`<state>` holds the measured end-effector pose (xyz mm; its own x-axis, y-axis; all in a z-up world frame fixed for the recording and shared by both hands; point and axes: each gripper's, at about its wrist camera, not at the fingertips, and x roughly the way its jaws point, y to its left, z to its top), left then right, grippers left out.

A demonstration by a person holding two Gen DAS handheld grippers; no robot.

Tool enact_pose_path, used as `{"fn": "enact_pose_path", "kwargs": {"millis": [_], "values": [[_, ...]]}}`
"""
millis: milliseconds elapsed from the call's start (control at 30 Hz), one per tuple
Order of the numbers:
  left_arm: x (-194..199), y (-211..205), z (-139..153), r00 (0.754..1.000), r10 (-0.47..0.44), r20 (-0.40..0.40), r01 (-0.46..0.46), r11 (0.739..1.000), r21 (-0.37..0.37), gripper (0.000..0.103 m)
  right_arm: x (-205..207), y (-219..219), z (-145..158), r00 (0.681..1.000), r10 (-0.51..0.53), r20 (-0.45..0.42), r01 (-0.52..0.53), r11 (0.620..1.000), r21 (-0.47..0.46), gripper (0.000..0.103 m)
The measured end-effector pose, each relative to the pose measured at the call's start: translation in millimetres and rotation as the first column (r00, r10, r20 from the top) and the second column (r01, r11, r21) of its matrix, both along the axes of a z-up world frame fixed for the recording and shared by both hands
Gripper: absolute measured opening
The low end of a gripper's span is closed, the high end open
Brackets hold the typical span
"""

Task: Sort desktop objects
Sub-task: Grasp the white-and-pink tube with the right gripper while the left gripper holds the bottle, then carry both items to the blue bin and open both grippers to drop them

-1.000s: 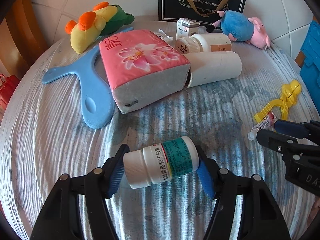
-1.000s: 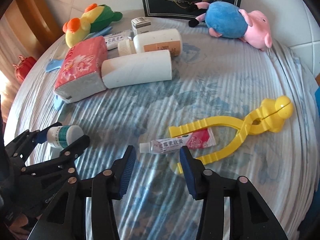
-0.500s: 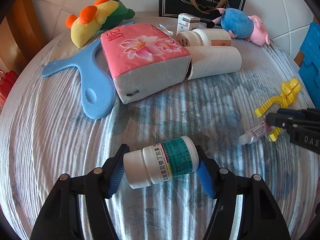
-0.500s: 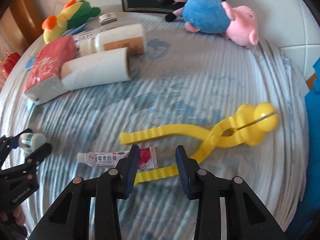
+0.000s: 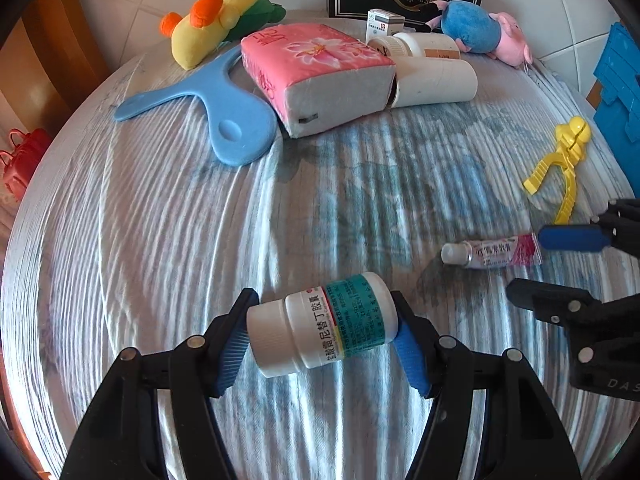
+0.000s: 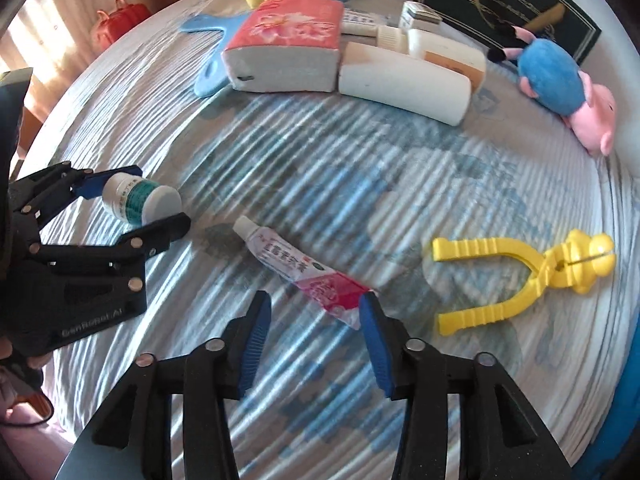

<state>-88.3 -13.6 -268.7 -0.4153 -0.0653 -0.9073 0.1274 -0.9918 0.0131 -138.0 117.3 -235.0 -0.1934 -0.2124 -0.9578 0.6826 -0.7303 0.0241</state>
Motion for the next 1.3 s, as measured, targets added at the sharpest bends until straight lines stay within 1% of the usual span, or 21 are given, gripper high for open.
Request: {"fn": "enact_pose_path", "kwargs": {"millis": [33, 67, 100, 133, 167, 200, 233, 267, 300, 367, 433, 600, 700, 767, 867, 900, 1100, 1233, 1300], "values": [[2, 0, 0, 1.000, 0.005, -0.002, -0.005, 1.000, 0.002, 0.065, -2, -4, -1, 1.000, 0.000, -0.006, 0.000, 1.000, -0.003, 0.074], [2, 0, 0, 1.000, 0.009, -0.001, -0.009, 1.000, 0.003, 0.064, -4, -9, -3, 1.000, 0.005, -0.012, -0.005, 1.000, -0.006, 0.077], [2, 0, 0, 1.000, 0.012, -0.001, -0.012, 1.000, 0.003, 0.064, -6, -12, -6, 1.000, 0.023, -0.017, -0.023, 1.000, -0.001, 0.077], [2, 0, 0, 1.000, 0.016, -0.002, -0.016, 1.000, 0.002, 0.064, -7, -15, -11, 0.999, 0.028, -0.018, -0.028, 1.000, 0.012, 0.075], [2, 0, 0, 1.000, 0.018, -0.002, -0.018, 1.000, 0.002, 0.064, -11, -16, -16, 1.000, 0.021, -0.011, -0.021, 0.999, 0.036, 0.069], [2, 0, 0, 1.000, 0.018, -0.003, -0.018, 1.000, 0.002, 0.064, -12, -15, -14, 1.000, 0.010, -0.020, -0.009, 1.000, 0.025, 0.059], [2, 0, 0, 1.000, 0.017, -0.004, -0.017, 1.000, -0.001, 0.064, -12, -14, -12, 1.000, -0.004, -0.019, 0.004, 1.000, 0.023, 0.035], [2, 0, 0, 1.000, 0.017, -0.005, -0.017, 1.000, -0.002, 0.064, -13, -13, -9, 1.000, -0.021, -0.003, 0.021, 1.000, 0.015, 0.020], [2, 0, 0, 1.000, 0.016, -0.006, -0.016, 1.000, -0.002, 0.064, -14, -10, -9, 0.998, -0.043, 0.036, 0.043, 0.999, -0.008, 0.019], [1, 0, 0, 1.000, 0.012, -0.008, -0.012, 1.000, -0.004, 0.064, -12, -6, -9, 0.993, -0.059, 0.101, 0.063, 0.997, -0.035, 0.019], [1, 0, 0, 1.000, 0.007, -0.009, -0.007, 1.000, -0.003, 0.064, -6, -5, -9, 0.993, -0.045, 0.109, 0.050, 0.998, -0.041, 0.019], [1, 4, 1, 1.000, -0.007, -0.011, 0.007, 1.000, -0.004, 0.064, -7, -9, -8, 0.994, -0.062, 0.087, 0.066, 0.997, -0.041, 0.020], [2, 4, 2, 1.000, -0.011, -0.013, 0.010, 1.000, -0.005, 0.064, -6, -23, -9, 0.997, -0.046, 0.068, 0.047, 0.999, -0.015, 0.020], [4, 5, 4, 1.000, -0.017, -0.020, 0.017, 1.000, -0.008, 0.064, -2, -29, -9, 0.999, -0.028, 0.043, 0.027, 1.000, 0.002, 0.018], [8, 8, 15, 0.998, -0.030, -0.049, 0.029, 0.999, -0.028, 0.064, 5, -27, -2, 0.999, -0.038, 0.026, 0.038, 0.999, -0.018, 0.018], [9, 10, 20, 0.998, -0.035, -0.060, 0.033, 0.999, -0.030, 0.064, 9, -35, 0, 0.999, -0.048, 0.019, 0.049, 0.998, -0.029, 0.018], [26, 24, 60, 0.985, -0.073, -0.154, 0.064, 0.996, -0.061, 0.064, 31, -14, 45, 0.992, -0.101, -0.077, 0.094, 0.992, -0.089, 0.018], [44, 37, 94, 0.969, -0.096, -0.227, 0.080, 0.994, -0.079, 0.064, 50, 8, 85, 0.976, -0.151, -0.155, 0.130, 0.982, -0.138, 0.018], [50, 48, 112, 0.958, -0.110, -0.263, 0.088, 0.992, -0.092, 0.064, 62, 24, 106, 0.964, -0.180, -0.198, 0.149, 0.975, -0.163, 0.018]]}}
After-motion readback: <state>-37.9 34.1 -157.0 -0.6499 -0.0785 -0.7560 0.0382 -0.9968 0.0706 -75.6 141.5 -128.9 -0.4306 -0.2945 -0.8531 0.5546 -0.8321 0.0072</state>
